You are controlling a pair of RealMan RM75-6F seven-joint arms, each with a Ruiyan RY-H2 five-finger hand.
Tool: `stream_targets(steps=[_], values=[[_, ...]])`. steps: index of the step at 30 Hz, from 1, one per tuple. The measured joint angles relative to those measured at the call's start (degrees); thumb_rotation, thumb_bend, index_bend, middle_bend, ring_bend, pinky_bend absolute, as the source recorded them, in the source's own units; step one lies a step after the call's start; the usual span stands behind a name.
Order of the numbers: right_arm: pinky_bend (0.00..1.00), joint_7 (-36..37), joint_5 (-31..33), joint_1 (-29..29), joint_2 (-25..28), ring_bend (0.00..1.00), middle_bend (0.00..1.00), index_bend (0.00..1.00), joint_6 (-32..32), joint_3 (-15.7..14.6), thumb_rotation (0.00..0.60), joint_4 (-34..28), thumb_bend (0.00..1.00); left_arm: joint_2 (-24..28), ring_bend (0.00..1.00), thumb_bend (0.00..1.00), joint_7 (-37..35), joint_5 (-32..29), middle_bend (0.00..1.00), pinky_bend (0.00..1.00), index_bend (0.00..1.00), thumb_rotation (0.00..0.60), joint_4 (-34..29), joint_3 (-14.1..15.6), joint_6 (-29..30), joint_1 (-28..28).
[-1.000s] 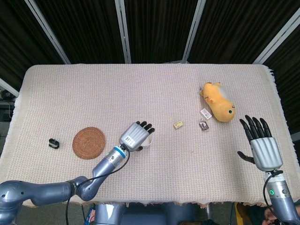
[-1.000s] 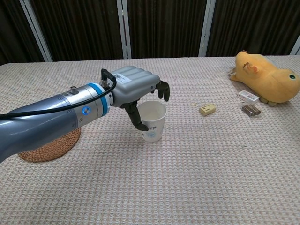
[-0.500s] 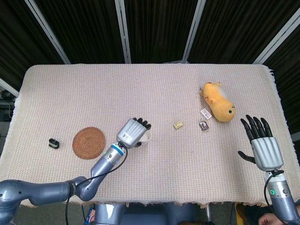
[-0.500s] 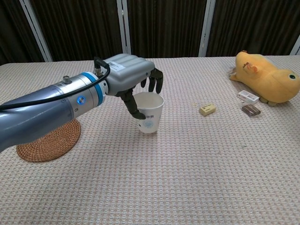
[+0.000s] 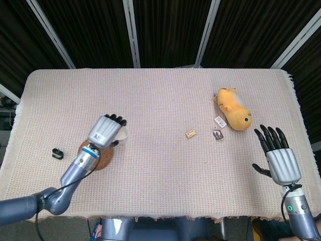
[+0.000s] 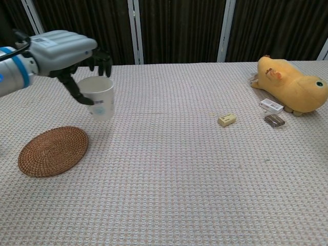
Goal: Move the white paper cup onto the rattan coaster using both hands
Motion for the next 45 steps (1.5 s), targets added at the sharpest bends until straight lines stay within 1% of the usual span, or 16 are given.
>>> stream_targets(steps=[2,7,11,16,17,19,21,22,23,24,27,31,33,36,43,45], values=[[0.0,-0.14,-0.28,-0.07,0.02,0.0,0.0,0.0,0.03,0.01,0.6,-0.29,0.0,2.53,0.37,0.04,-2.56,1.25,0.41,0.53,0.41,0.6,-0.12,2.13,0.41,1.75],[0.0,-0.68,-0.86,-0.19,-0.07,0.0,0.0,0.0,-0.12,-0.02,0.6,-0.86,0.0,5.47,0.37,0.04,-8.9,4.12,0.41,0.53,0.41,0.6,0.6,5.02,1.32,4.93],[0.0,-0.95,-1.29,-0.34,-0.1,0.0,0.0,0.0,-0.17,0.02,0.6,-1.2,0.0,6.53,0.37,0.04,-12.95,6.29,0.41,0.53,0.41,0.6,2.33,6.9,1.81,6.76],[0.0,-0.97,-1.46,-0.53,-0.02,0.0,0.0,0.0,-0.27,0.2,0.6,-1.29,0.0,6.3,0.37,0.03,-15.16,7.21,0.4,0.53,0.4,0.6,4.76,8.02,1.76,7.78],[0.0,-0.94,-1.45,-0.58,0.02,0.0,0.0,0.0,-0.26,0.25,0.6,-1.3,0.0,6.15,0.35,0.02,-15.55,7.37,0.38,0.52,0.38,0.6,5.09,8.14,1.7,7.88],[0.0,-0.86,-1.45,-0.67,0.09,0.0,0.0,0.0,-0.25,0.37,0.6,-1.34,0.0,5.79,0.28,0.0,-16.35,7.8,0.27,0.46,0.27,0.6,5.71,8.36,1.58,8.06],[0.0,-0.8,-1.45,-0.74,0.18,0.0,0.0,0.0,-0.27,0.46,0.6,-1.36,0.0,5.58,0.1,0.0,-16.68,8.3,0.06,0.33,0.07,0.6,6.09,8.54,1.59,8.19],[0.0,-0.75,-1.47,-0.77,0.22,0.0,0.0,0.0,-0.29,0.51,0.6,-1.36,0.0,5.51,0.05,0.0,-16.87,8.67,0.03,0.28,0.03,0.6,6.27,8.65,1.68,8.29],[0.0,-0.72,-1.49,-0.8,0.26,0.0,0.0,0.0,-0.29,0.53,0.6,-1.37,0.0,5.5,0.01,0.0,-17.19,8.86,0.0,0.22,0.0,0.6,6.29,8.73,1.67,8.35],[0.0,-0.67,-1.5,-0.83,0.29,0.0,0.0,0.0,-0.3,0.56,0.6,-1.39,0.0,5.53,0.0,0.0,-17.66,8.94,0.0,0.17,0.0,0.6,6.24,8.8,1.59,8.4],[0.0,-0.6,-1.54,-0.93,0.34,0.0,0.0,0.0,-0.42,0.67,0.6,-1.39,0.0,6.17,0.0,0.0,-20.3,9.43,0.0,0.09,0.0,0.6,5.43,8.96,1.48,8.69],[0.0,-0.56,-1.58,-1.08,0.51,0.0,0.0,0.0,-0.49,0.74,0.6,-1.54,0.0,8.77,0.0,0.0,-22.59,10.55,0.0,0.01,0.0,0.6,2.93,9.25,2.76,9.82],[0.0,-0.56,-1.43,-1.17,0.6,0.0,0.0,0.0,-0.52,0.83,0.6,-1.59,0.0,10.09,0.0,0.0,-22.61,10.69,0.0,0.0,0.0,0.6,1.23,9.26,4.17,10.68],[0.0,-0.38,-1.01,-1.34,0.82,0.0,0.0,0.0,-0.63,1.0,0.6,-1.67,0.0,11.56,0.0,0.0,-22.78,11.22,0.0,0.0,0.0,0.6,-0.81,9.06,8.39,12.68],[0.0,0.31,0.11,-1.83,1.64,0.0,0.0,0.0,-1.15,1.23,0.6,-2.45,0.0,13.7,0.0,0.0,-22.33,12.0,0.0,0.0,0.0,0.6,-5.92,8.8,24.3,21.69],[0.0,0.74,0.2,-1.92,1.94,0.0,0.0,0.0,-1.22,1.31,0.6,-2.72,0.0,13.93,0.0,0.0,-21.66,12.17,0.0,0.0,0.0,0.6,-7.2,9.13,27.64,24.48]])
